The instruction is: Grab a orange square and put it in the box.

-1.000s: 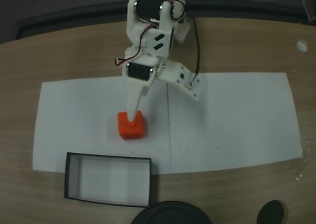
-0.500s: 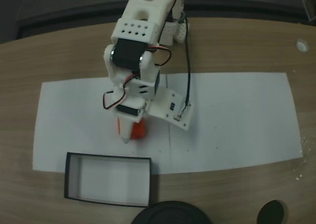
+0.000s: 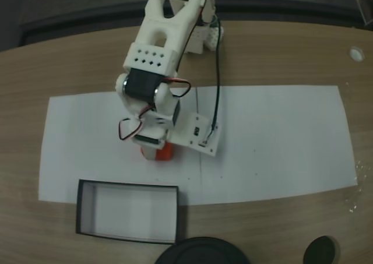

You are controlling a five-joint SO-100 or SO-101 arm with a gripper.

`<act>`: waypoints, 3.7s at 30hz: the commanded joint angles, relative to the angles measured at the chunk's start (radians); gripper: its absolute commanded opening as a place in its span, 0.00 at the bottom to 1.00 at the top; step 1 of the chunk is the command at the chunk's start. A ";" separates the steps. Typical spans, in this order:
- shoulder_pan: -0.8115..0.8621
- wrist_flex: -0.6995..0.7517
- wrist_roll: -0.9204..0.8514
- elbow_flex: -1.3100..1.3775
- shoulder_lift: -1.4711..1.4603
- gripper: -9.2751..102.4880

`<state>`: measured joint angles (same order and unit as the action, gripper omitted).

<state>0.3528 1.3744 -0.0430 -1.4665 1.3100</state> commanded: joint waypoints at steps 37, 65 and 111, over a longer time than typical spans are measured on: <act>0.005 -0.167 0.006 0.933 -0.253 0.10; 0.044 -0.057 0.003 0.965 -0.336 0.40; -0.342 0.348 -0.086 0.054 1.658 0.08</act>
<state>0.0046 1.7349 -0.1089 -1.3453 2.9253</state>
